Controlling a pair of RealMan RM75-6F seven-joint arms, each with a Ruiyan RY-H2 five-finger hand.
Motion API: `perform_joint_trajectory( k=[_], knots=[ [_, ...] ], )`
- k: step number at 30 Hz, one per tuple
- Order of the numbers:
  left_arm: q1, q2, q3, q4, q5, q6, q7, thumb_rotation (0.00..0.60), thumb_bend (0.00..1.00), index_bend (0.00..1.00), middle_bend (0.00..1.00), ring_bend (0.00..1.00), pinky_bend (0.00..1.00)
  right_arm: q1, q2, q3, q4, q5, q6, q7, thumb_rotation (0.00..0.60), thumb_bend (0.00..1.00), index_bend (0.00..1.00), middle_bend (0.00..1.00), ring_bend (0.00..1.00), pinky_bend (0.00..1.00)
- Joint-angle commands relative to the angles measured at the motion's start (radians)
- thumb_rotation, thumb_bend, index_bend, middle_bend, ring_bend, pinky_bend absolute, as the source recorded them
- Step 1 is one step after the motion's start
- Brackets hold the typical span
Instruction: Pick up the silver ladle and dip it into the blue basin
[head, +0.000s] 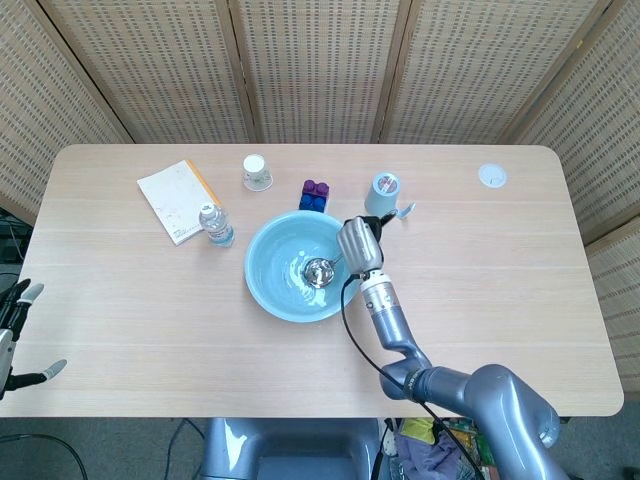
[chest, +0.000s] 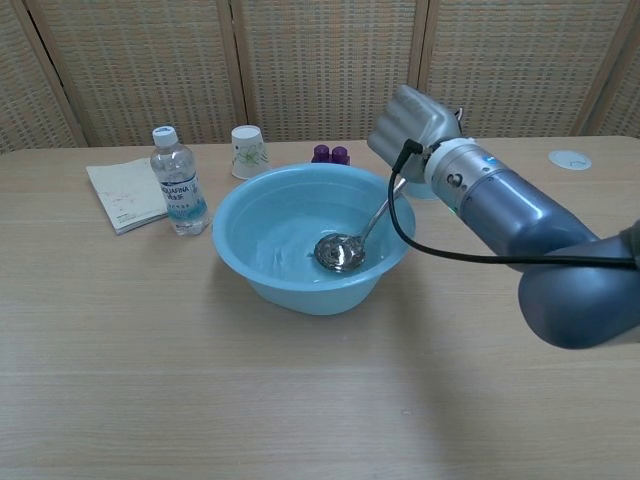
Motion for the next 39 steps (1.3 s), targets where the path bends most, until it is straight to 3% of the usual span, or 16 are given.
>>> perform_joint_trajectory(
  k=[1,7,20,22,23,25,39],
  knots=[
    [0.0,-0.001,0.0,0.0,0.0,0.001,0.002,0.6,0.0,0.0,0.0,0.0,0.0,-0.015,-0.001,-0.004,-0.015,-0.019,-0.008,-0.035,0.6,0.73,0.72,0.93,0.94,1.0],
    [-0.001,-0.002,0.001,-0.001,0.0,0.0,0.004,0.6,0.0,0.0,0.0,0.0,0.0,-0.035,0.002,0.026,-0.069,-0.004,-0.008,-0.099,0.6,0.73,0.72,0.93,0.94,1.0],
    [-0.001,0.001,0.003,-0.003,0.002,0.002,-0.001,0.6,0.0,0.0,0.0,0.0,0.0,-0.067,0.027,0.219,-0.28,0.167,0.034,-0.097,0.6,0.75,0.72,0.93,0.94,1.0],
    [-0.001,0.002,0.003,-0.003,0.003,0.002,-0.003,0.6,0.0,0.0,0.0,0.0,0.0,-0.069,0.04,0.262,-0.328,0.213,0.047,-0.099,0.6,0.75,0.72,0.93,0.94,1.0],
    [-0.002,0.002,0.005,-0.005,0.006,0.0,-0.003,0.6,0.0,0.0,0.0,0.0,0.0,-0.076,0.054,0.325,-0.387,0.277,0.06,-0.079,0.6,0.75,0.72,0.93,0.94,1.0],
    [-0.002,0.003,0.006,-0.006,0.008,0.0,-0.003,0.6,0.0,0.0,0.0,0.0,0.0,-0.078,0.078,0.384,-0.459,0.359,0.075,-0.083,0.6,0.75,0.72,0.93,0.94,1.0],
    [-0.011,0.002,0.003,-0.002,-0.002,-0.013,-0.004,0.6,0.0,0.0,0.0,0.0,0.0,-0.043,0.208,0.478,-0.654,0.498,0.155,-0.067,0.6,0.75,0.72,0.93,0.94,1.0]
  ],
)
